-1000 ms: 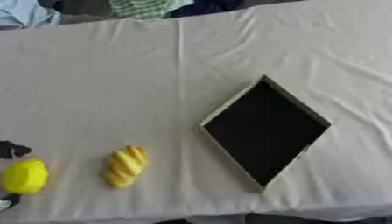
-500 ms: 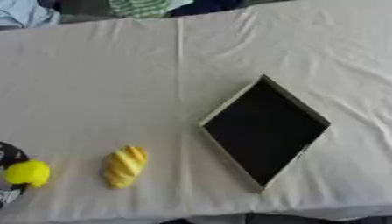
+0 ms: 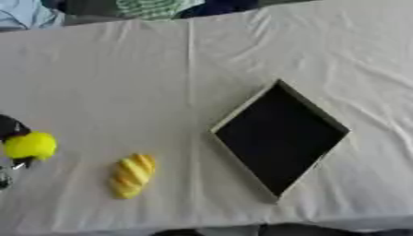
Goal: Pick up objects on the table and place them in the box.
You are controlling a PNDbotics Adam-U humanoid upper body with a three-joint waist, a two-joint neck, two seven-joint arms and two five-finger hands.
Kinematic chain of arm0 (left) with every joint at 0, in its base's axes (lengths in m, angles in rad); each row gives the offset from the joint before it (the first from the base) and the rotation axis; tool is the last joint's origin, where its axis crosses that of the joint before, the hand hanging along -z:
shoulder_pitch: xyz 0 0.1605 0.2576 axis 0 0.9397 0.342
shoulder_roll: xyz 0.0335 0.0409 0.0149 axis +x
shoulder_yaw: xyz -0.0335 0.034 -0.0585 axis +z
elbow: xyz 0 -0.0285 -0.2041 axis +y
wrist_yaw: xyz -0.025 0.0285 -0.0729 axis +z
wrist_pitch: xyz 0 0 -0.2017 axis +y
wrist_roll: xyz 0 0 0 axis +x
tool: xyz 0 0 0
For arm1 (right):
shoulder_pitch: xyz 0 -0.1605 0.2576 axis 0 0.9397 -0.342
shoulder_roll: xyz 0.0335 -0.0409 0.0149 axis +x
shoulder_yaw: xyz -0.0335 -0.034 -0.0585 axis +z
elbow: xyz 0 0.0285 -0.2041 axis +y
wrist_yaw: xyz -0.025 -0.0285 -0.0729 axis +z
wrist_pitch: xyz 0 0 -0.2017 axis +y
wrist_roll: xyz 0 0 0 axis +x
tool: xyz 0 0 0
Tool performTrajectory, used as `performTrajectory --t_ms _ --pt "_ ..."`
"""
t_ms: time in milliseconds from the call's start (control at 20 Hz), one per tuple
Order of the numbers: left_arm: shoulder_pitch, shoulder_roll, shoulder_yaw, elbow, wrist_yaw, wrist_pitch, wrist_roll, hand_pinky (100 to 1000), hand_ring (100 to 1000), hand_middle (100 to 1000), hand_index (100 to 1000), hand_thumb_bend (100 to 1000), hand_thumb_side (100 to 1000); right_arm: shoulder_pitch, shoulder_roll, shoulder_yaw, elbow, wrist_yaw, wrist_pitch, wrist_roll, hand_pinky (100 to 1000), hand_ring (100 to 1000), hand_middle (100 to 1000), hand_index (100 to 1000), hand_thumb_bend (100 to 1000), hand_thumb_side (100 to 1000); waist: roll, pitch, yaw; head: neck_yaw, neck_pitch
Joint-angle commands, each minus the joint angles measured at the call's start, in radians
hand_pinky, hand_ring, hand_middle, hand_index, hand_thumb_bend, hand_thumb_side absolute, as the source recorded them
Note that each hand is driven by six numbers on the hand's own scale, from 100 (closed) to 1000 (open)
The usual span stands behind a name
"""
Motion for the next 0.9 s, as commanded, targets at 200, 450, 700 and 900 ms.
performTrajectory --t_ms 200,450,700,900 --pt "-0.213 0.017 -0.107 -0.02 0.085 -0.106 -0.006 657 526 454 573 100 100 0.0 -0.031 -0.01 -0.015 -0.001 0.001 -0.002 916 822 704 842 100 570 -0.002 -0.029 0.006 -0.005 0.005" --pt "-0.486 -0.187 -0.218 -0.02 0.114 -0.127 -0.122 658 529 453 582 100 180 0.001 -0.031 -0.008 -0.015 -0.003 0.001 -0.004 915 822 706 843 100 569 -0.008 -0.041 0.022 -0.021 0.005" --pt "-0.65 -0.416 -0.289 -0.02 0.06 -0.087 -0.19 657 534 456 596 100 100 -0.017 -0.036 0.001 -0.015 -0.007 0.001 0.0 915 822 706 842 100 571 -0.014 -0.044 0.029 -0.036 0.005" --pt "-0.71 -0.546 -0.329 -0.02 0.008 -0.045 -0.231 658 536 455 601 100 100 -0.026 -0.048 0.004 -0.015 -0.006 0.009 0.002 915 822 706 842 100 565 -0.012 -0.045 0.029 -0.046 0.005"
